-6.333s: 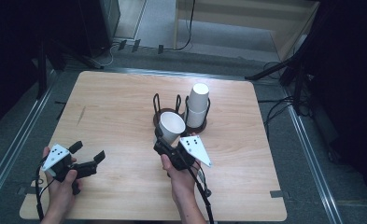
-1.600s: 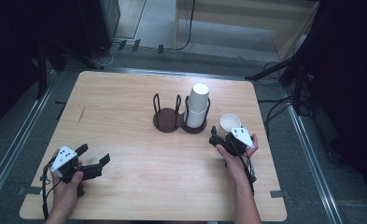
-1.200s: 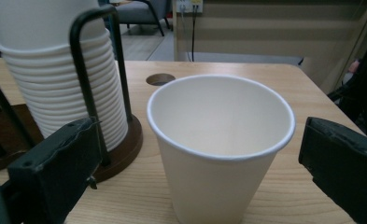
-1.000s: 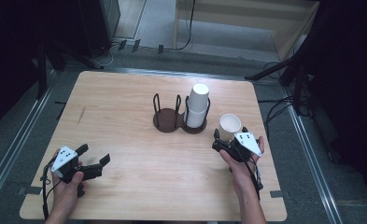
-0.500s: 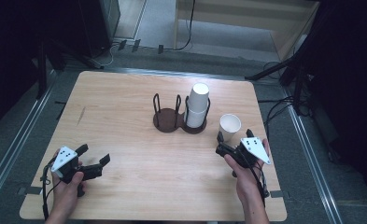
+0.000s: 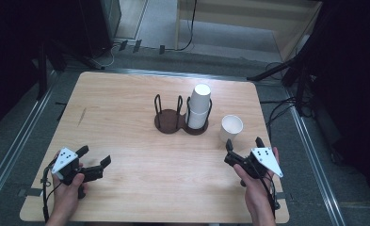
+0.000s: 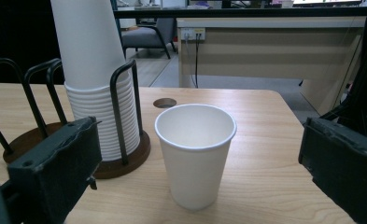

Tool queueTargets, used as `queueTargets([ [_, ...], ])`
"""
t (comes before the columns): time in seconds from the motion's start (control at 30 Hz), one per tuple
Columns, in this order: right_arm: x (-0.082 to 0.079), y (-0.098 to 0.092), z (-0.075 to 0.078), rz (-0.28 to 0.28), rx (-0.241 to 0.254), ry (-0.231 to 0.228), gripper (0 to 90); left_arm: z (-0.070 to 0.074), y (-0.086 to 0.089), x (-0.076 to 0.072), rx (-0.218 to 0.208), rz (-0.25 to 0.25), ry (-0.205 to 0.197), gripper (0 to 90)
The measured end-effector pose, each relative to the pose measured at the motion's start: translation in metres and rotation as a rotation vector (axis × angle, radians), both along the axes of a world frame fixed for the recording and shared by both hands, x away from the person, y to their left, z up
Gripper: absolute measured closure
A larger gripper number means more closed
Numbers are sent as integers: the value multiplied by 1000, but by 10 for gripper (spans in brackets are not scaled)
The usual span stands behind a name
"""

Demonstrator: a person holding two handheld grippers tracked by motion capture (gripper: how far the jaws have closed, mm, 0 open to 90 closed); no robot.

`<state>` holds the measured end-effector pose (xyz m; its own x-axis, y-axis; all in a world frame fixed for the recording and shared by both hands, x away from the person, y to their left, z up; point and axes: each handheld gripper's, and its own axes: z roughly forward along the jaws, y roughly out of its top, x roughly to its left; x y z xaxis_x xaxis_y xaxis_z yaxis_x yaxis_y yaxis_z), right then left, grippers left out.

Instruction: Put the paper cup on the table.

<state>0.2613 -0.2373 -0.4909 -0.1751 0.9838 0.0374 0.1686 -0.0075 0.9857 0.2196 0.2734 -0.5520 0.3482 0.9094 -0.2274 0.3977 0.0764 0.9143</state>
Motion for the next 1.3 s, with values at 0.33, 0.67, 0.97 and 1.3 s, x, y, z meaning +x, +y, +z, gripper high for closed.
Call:
queueTargets([
  [0.33,-13,-16,-8,-14,-5,10,0,0,0,0,-1,0,-1,0],
  [0.67,-24,-36,-17,-40,-11,24,0,0,0,0,0,1,-1,0],
  [0.97,-31,-49,-23,-52,-10,37,0,0,0,-1,0,1,-1,0],
  [1.3,-37,-64,-30,-69,-17,54,0,0,-1,-1,0,2,-1,0],
])
